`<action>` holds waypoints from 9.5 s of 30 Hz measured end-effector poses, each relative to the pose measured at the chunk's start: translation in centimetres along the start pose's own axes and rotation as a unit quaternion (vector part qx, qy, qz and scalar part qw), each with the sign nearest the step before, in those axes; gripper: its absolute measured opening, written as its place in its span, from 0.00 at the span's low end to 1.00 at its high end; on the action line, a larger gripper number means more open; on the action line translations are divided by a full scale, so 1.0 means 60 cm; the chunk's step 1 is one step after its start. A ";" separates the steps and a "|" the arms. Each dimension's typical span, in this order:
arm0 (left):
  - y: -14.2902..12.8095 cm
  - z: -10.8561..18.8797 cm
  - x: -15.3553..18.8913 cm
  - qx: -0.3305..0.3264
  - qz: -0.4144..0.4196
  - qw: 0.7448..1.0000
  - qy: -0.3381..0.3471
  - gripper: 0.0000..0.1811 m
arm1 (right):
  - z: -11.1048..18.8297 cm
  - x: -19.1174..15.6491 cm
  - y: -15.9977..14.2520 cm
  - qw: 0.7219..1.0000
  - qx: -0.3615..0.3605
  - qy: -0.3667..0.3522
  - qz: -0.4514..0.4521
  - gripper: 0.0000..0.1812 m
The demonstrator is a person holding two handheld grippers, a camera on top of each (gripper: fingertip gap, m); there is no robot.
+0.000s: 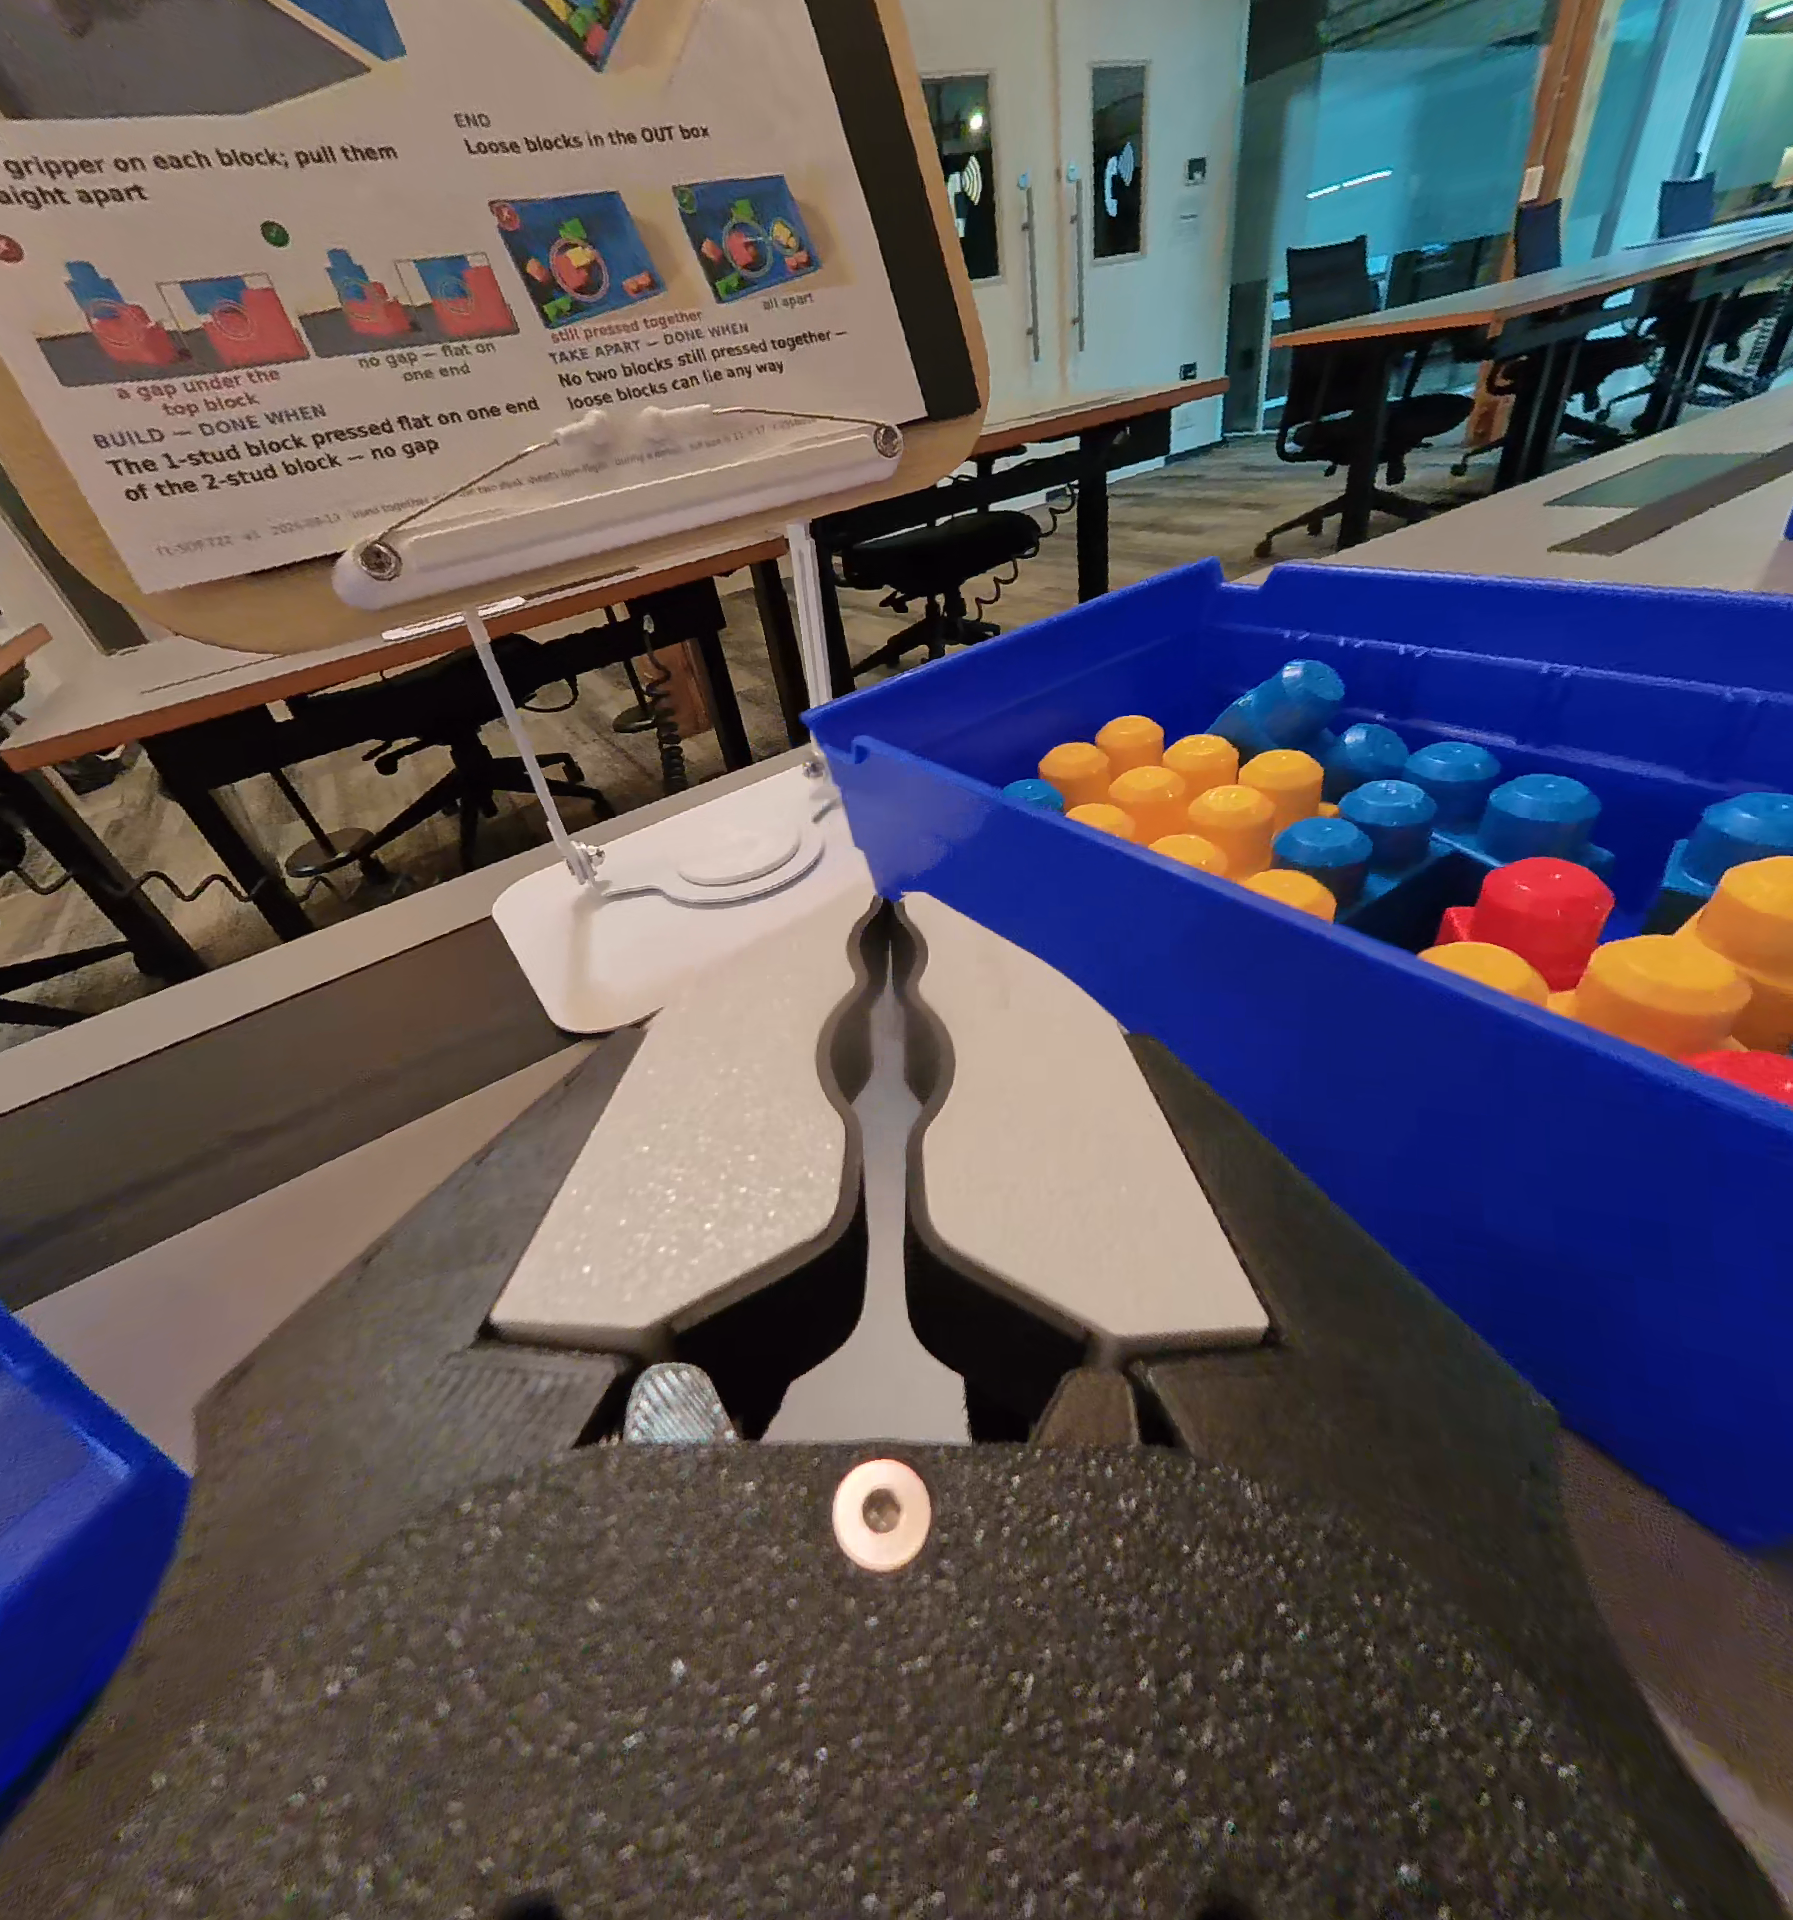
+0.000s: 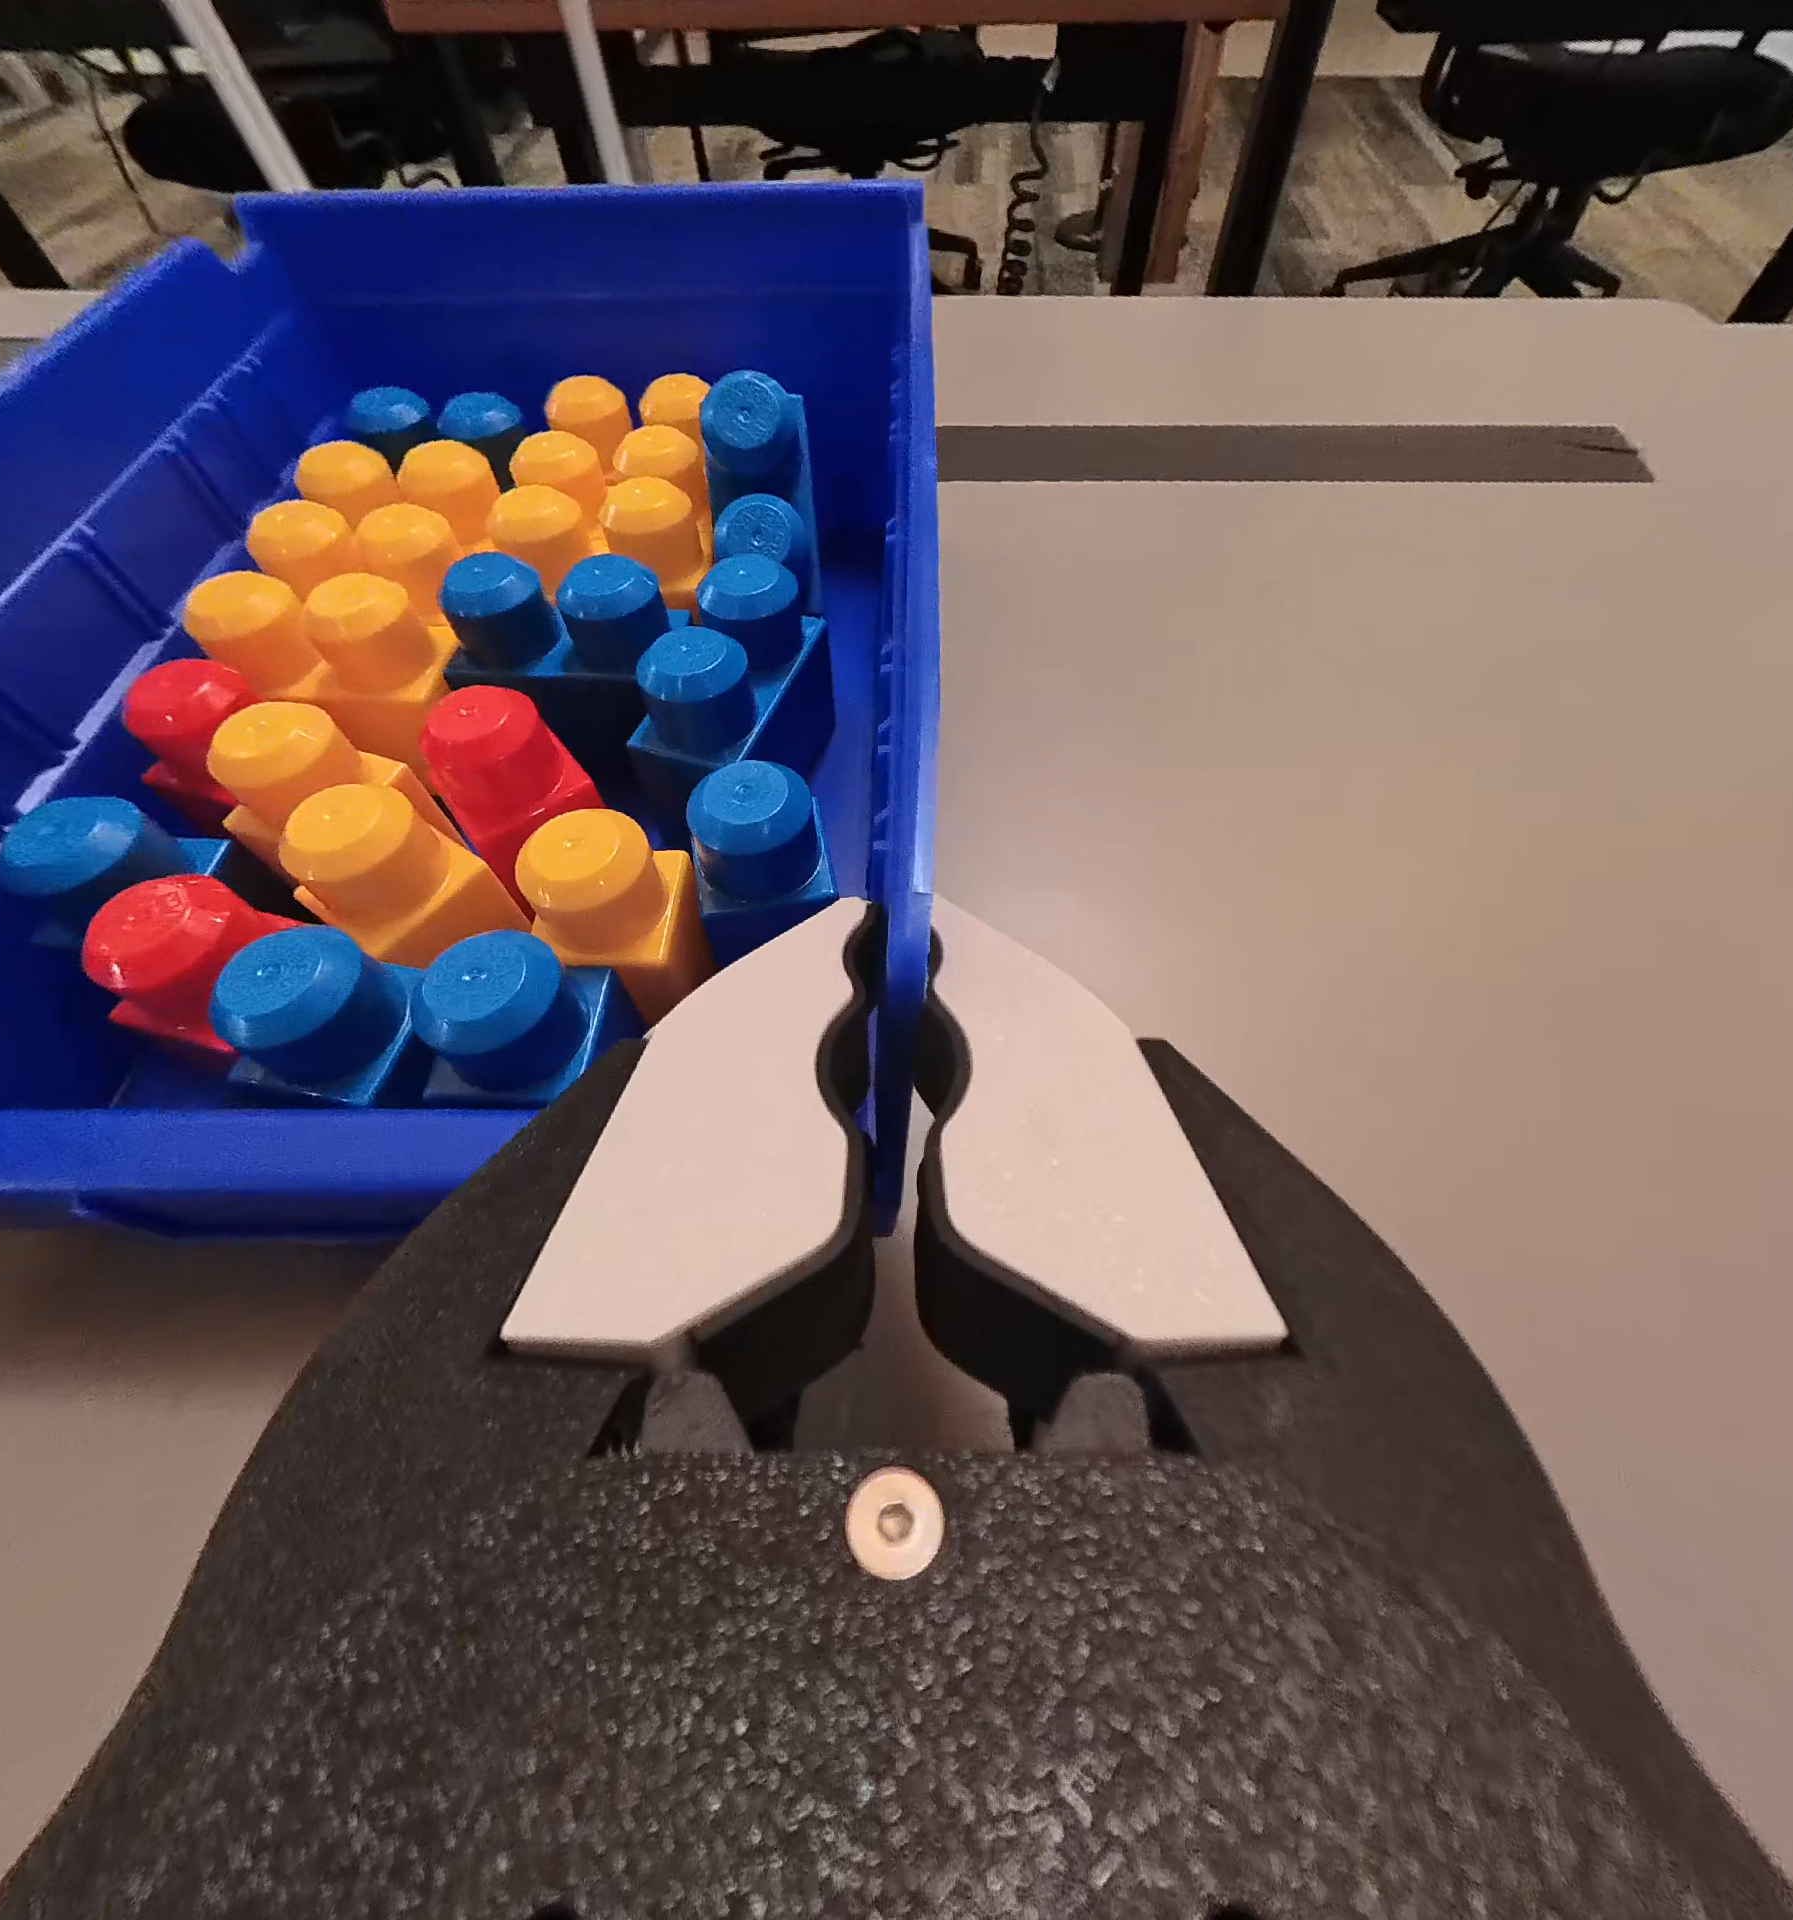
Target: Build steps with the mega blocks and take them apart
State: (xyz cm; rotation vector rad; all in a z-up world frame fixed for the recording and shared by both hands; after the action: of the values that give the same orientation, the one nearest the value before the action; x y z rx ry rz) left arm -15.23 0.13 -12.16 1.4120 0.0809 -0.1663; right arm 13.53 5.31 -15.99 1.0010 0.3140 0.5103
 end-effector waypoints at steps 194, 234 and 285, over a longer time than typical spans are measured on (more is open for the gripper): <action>0.040 0.131 0.065 -0.106 0.013 0.982 0.153 0.04 | 0.037 -0.123 0.109 0.990 0.104 0.056 0.074 0.03; -0.187 0.363 -0.326 -0.201 0.170 0.890 0.373 0.03 | -0.185 -0.649 0.097 0.942 -0.005 0.272 0.195 0.06; -0.045 0.097 -0.085 -0.093 0.060 0.988 0.106 0.01 | -0.190 0.140 0.128 0.991 -0.035 -0.102 0.076 0.09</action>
State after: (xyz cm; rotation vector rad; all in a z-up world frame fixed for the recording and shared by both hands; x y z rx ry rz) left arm -20.96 -5.67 -13.06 1.2405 0.1810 0.0900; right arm 13.13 21.39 -15.38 1.0039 0.0368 0.5479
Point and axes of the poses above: each gripper's, where its closed fingertips meet, z back along the fingers, y out of its top, x = y × z across the jaws, the point moved 3 cm from there along z, back along the fingers, and after that the axes turned 6 degrees about -x, right-handed, at the moved point
